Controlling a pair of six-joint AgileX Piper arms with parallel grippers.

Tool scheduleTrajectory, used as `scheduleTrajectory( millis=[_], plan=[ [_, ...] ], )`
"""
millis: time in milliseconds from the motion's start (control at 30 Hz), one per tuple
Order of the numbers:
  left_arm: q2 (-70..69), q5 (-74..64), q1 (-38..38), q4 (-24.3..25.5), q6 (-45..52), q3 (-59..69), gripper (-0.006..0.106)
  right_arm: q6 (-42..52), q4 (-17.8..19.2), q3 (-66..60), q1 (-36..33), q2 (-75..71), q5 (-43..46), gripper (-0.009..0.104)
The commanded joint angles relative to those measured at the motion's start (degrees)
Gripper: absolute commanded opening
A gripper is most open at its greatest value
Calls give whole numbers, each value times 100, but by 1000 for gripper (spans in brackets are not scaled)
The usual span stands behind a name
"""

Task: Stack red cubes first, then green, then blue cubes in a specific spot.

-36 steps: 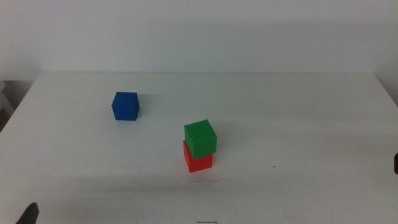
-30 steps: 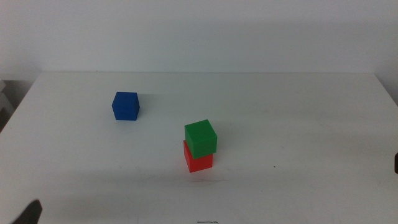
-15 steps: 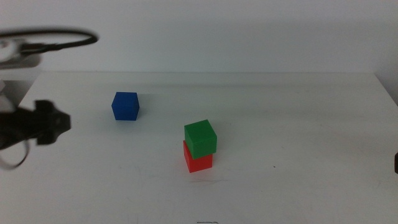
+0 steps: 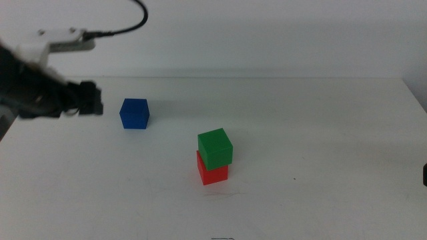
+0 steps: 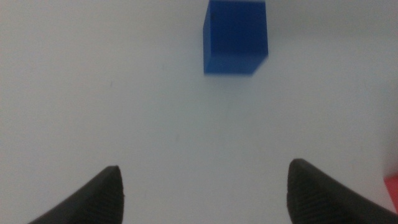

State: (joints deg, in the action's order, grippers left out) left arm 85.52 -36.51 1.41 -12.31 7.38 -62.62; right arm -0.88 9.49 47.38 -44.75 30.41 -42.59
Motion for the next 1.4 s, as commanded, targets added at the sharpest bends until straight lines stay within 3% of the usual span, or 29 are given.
scheduleTrajectory(
  millis=[0,267,500,767,867,1067,1167,1267,1367],
  plan=[
    [324,-19,28,-66,-62,-728,85,16,118,131,26,26,427,94],
    [2087,-405,492,289,-94,-2590,81,16,141,131,26,26,422,94],
    [3086,-526,544,19,-124,-3635,81,16,141,131,26,26,422,94],
    [3603,-440,550,-38,-124,-3932,79,16,141,131,26,26,422,94],
    [3700,-497,550,-26,-124,-3932,66,16,141,131,26,26,422,94],
    [3665,-599,533,-366,-124,-3932,19,16,141,131,26,26,422,94],
    [3431,-1012,533,-360,-152,-3932,1,16,141,131,26,26,422,94],
    [3070,-1341,603,-54,-932,-3805,-2,16,141,131,26,26,422,94],
    [2429,-1183,972,945,-2041,-3230,-2,16,141,131,26,26,422,94]
  ],
)
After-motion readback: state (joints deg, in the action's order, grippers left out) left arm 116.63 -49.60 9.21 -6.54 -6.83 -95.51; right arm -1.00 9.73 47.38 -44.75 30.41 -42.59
